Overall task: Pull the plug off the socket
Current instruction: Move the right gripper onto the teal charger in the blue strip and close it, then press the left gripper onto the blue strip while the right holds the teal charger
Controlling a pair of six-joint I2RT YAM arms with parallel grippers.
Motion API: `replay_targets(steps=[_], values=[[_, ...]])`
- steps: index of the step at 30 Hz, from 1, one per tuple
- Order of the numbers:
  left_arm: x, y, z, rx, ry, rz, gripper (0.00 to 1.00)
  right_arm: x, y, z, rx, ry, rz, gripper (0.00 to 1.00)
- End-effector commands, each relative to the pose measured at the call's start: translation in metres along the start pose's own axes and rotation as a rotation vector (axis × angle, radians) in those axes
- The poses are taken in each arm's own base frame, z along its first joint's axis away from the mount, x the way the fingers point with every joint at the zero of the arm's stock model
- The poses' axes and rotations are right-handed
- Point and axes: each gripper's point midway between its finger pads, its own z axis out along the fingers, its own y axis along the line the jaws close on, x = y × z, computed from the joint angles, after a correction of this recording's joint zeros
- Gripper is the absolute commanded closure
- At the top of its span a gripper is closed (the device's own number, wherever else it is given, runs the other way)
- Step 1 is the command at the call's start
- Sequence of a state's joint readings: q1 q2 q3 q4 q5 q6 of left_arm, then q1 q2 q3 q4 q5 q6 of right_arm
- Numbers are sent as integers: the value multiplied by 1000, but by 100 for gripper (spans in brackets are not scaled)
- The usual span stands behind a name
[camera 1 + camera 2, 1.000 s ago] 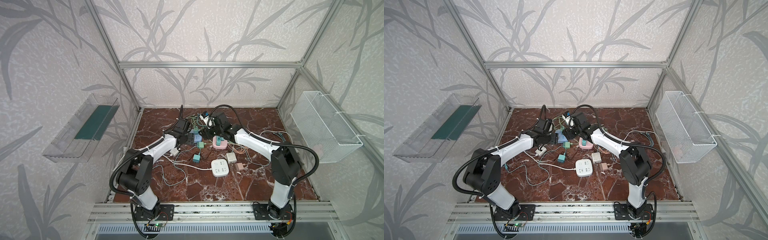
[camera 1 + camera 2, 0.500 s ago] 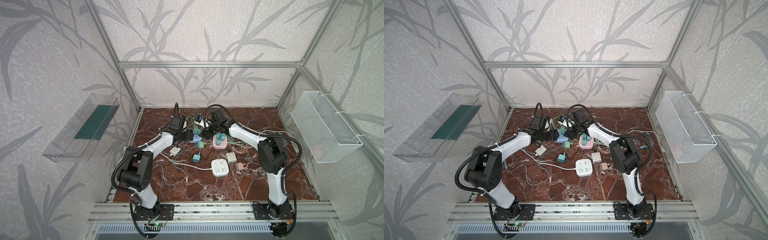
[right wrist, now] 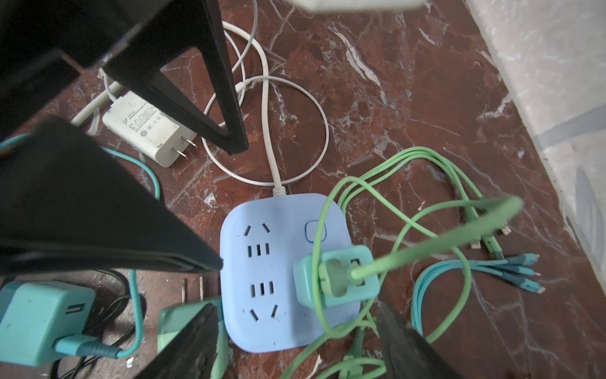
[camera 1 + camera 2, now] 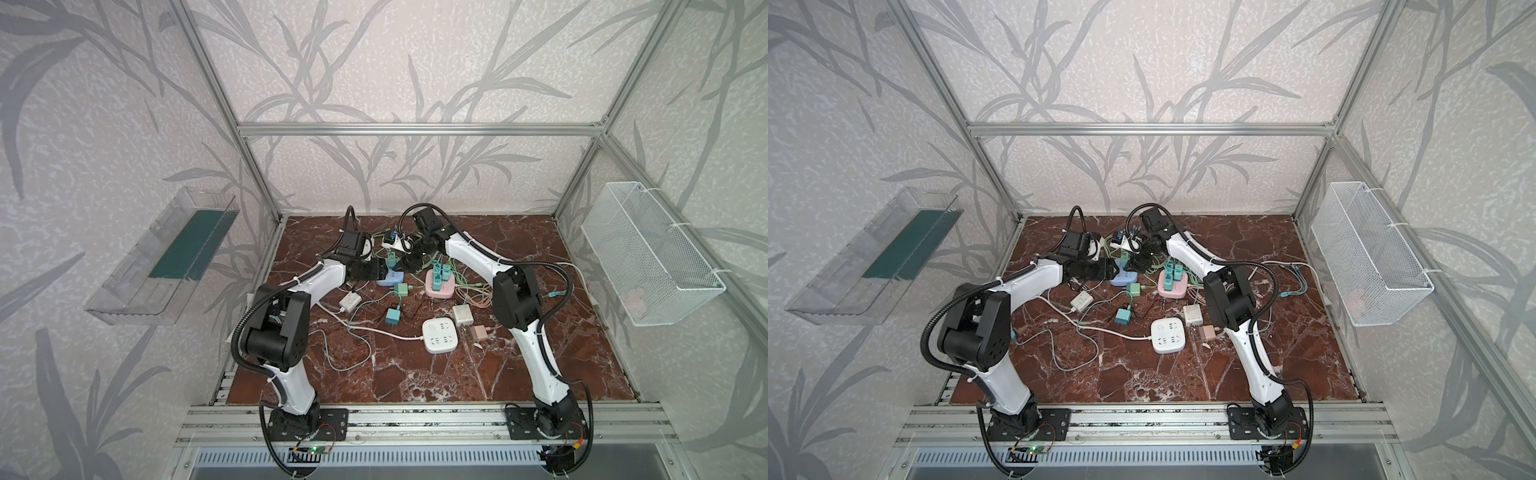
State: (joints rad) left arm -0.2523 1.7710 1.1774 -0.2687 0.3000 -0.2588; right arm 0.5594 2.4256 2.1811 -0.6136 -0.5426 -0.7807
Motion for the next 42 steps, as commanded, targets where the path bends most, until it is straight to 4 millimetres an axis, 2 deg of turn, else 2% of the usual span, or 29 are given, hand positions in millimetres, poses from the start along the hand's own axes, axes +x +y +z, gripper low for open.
replay_targets(steps=[1, 13, 24, 32, 42], values=[[-6, -3, -4, 29, -6, -6, 24, 3, 7, 5, -67, 20, -18, 25], [-2, 4, -3, 49, 5, -32, 24, 12, 2, 27, -96, 36, -17, 30], [3, 5, 6, 74, 40, -61, 25, 6, 13, 45, -96, 43, -23, 49], [10, 12, 7, 70, 68, -88, 26, -5, 15, 44, -73, 15, 1, 60], [16, 15, 11, 70, 106, -80, 31, -1, 9, 40, -16, 47, 53, 72]])
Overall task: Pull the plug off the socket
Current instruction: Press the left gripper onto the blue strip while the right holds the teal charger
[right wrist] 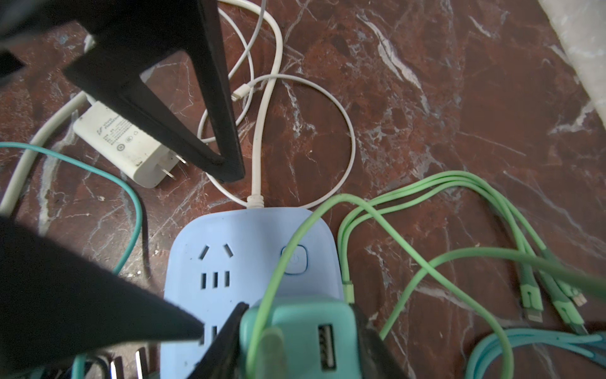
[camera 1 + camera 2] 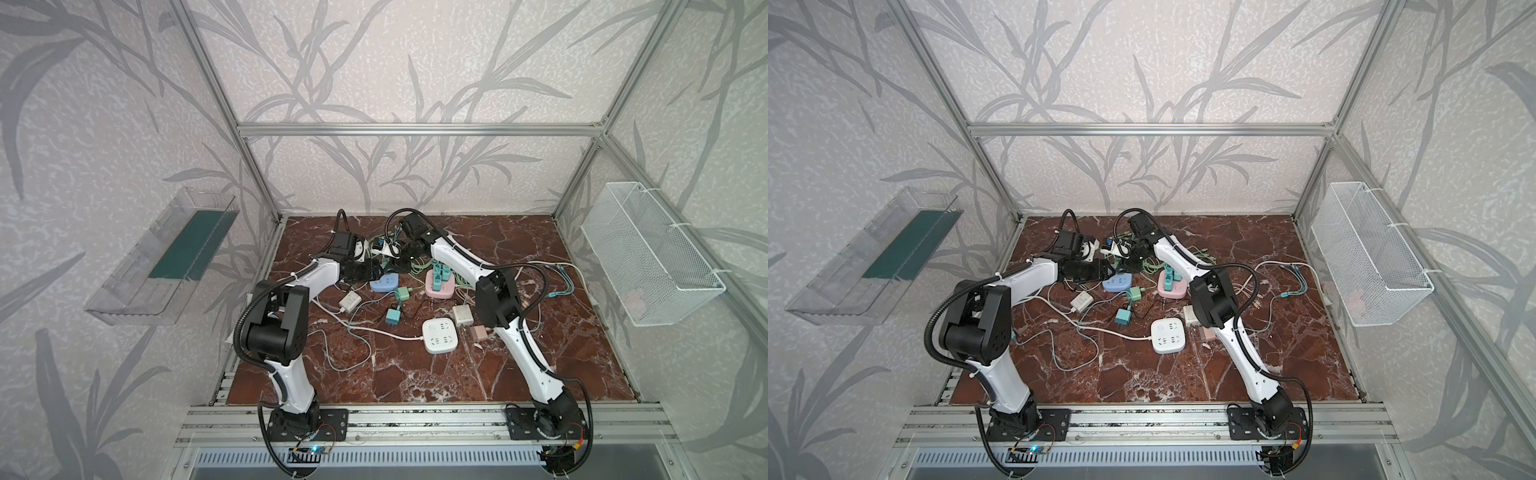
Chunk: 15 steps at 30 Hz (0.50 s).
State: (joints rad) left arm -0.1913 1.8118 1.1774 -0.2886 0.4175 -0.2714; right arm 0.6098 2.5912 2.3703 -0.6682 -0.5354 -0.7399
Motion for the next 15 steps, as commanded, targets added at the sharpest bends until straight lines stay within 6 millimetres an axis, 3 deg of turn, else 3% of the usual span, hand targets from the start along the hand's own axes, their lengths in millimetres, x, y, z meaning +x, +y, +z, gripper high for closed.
replay_targets(steps=[1, 6, 15], values=[[6, 2, 6, 7, 49, -3, 33, -2, -1, -7, 38, 22, 40, 72], [10, -3, 12, 41, 81, 3, 42, -11, -6, -13, 83, -32, 56, 74], [7, 7, 20, -7, 104, 8, 43, -14, 0, -15, 69, -52, 50, 75]])
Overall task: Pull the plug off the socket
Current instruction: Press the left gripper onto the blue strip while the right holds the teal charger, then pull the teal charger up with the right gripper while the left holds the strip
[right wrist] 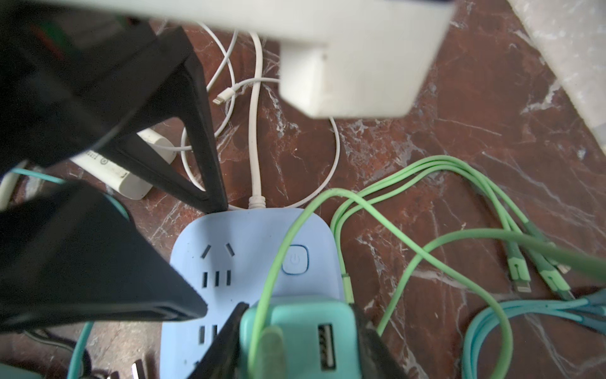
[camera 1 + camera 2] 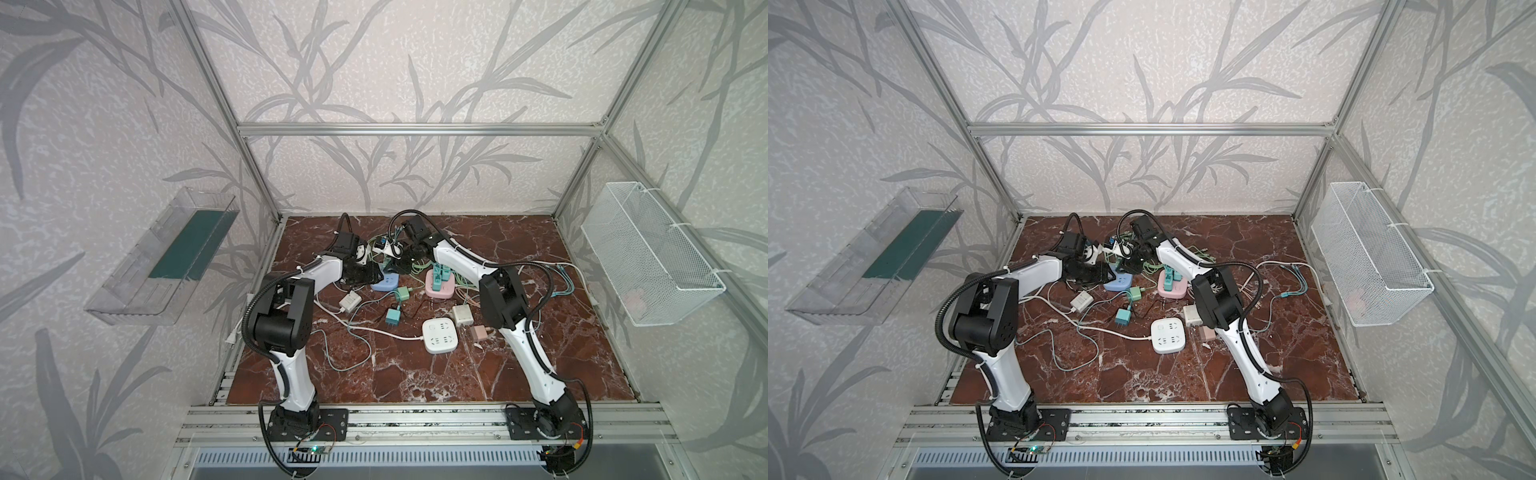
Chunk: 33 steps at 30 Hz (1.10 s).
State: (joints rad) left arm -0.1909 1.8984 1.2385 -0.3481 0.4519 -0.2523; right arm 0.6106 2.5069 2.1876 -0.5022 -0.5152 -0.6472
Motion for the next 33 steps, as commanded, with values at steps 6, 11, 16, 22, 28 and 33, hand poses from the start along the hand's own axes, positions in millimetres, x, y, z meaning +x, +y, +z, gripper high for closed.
replay_targets(steps=[6, 11, 16, 22, 28, 33], values=[[-3, 12, 6, -63, 30, 13, 43, -21, 4, -15, 5, -40, -6, 75], [-1, 19, 13, -84, 50, 11, 48, -25, 8, -16, -17, -58, -5, 75], [-1, 23, 17, -96, 47, -6, 53, -28, 11, -17, -34, -70, 7, 77], [8, 31, 24, -145, 87, -9, 57, -43, 15, -22, -19, -109, 4, 80], [20, 40, 29, -185, 126, -15, 59, -58, 13, -32, 2, -143, 16, 82], [28, 45, 33, -214, 155, -9, 59, -63, 9, -37, 24, -147, 38, 82]])
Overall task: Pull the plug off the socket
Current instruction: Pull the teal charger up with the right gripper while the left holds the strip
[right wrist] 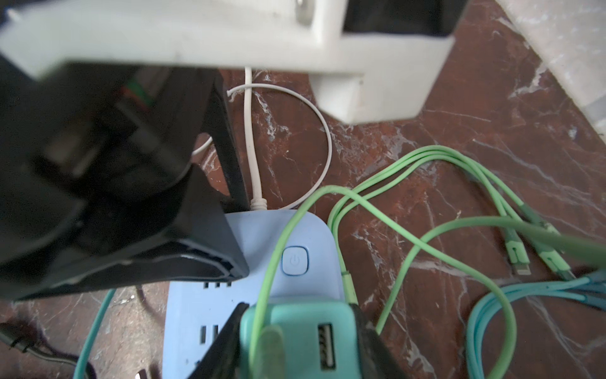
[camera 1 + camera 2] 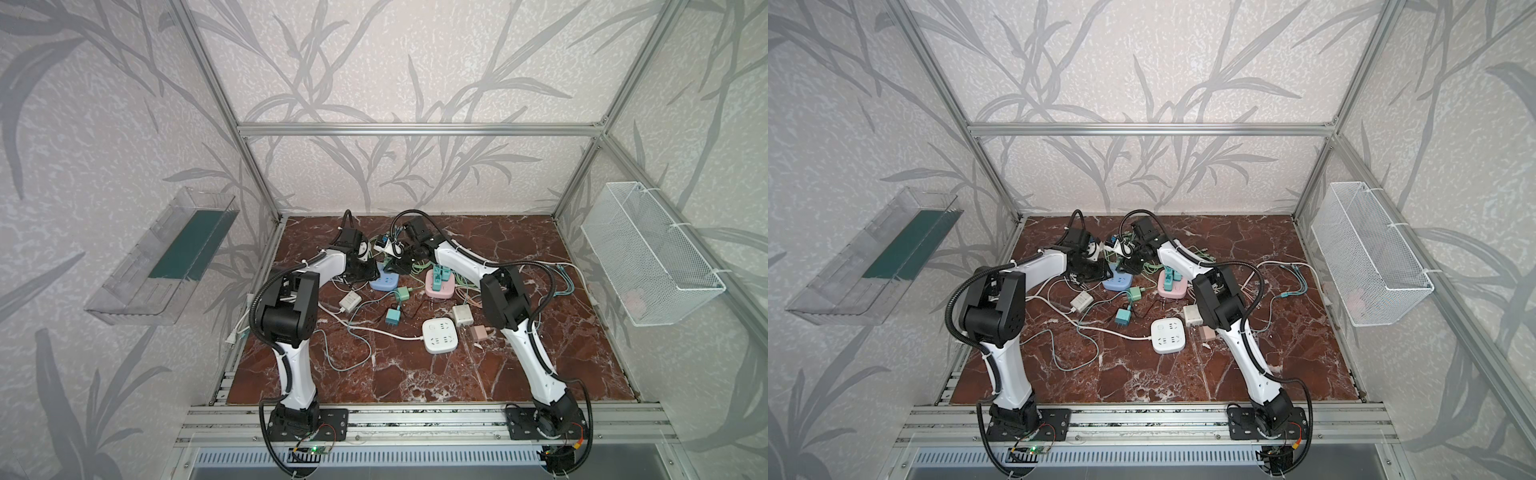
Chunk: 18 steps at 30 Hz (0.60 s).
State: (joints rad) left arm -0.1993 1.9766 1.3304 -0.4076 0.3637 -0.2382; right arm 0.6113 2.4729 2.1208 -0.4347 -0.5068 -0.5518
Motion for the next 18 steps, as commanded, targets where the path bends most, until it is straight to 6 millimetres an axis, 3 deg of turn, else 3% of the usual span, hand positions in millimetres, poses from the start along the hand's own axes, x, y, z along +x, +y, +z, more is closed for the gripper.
replay_targets(steps=[1, 18], values=[[38, 28, 25, -124, 138, -10, 59, -62, 15, -35, -4, -130, -38, 82], [49, 36, 38, -137, 197, -33, 59, -60, 22, -45, 82, -131, -166, 82]])
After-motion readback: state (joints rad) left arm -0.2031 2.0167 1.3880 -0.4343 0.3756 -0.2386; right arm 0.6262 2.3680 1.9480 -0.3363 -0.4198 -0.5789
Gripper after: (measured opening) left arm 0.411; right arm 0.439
